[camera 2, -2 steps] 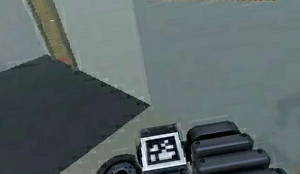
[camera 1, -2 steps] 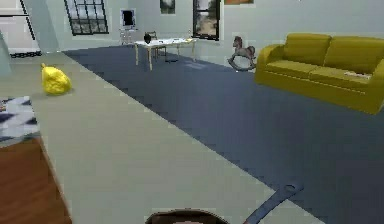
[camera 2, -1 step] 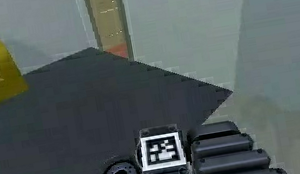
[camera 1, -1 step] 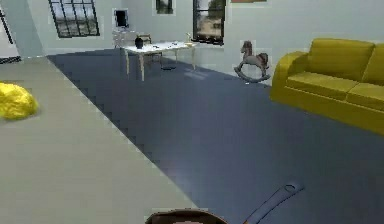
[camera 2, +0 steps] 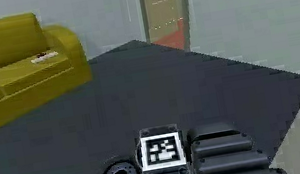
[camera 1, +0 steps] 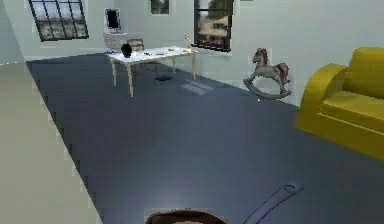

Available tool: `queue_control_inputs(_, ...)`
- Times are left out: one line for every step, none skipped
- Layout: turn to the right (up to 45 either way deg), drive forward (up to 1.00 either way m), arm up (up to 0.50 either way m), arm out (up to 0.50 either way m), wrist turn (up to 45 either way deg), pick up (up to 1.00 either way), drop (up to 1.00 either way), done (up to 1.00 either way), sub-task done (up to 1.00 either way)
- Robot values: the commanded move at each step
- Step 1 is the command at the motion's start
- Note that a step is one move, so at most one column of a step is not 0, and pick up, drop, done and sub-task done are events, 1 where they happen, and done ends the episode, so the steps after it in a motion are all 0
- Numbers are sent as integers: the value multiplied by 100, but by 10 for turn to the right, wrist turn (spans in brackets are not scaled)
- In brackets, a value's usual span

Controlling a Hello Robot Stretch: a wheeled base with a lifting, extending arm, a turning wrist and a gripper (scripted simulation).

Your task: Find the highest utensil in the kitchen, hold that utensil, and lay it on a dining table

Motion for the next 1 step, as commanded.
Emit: queue_control_inputs(0,100,0,0,0,0,0,0,0)
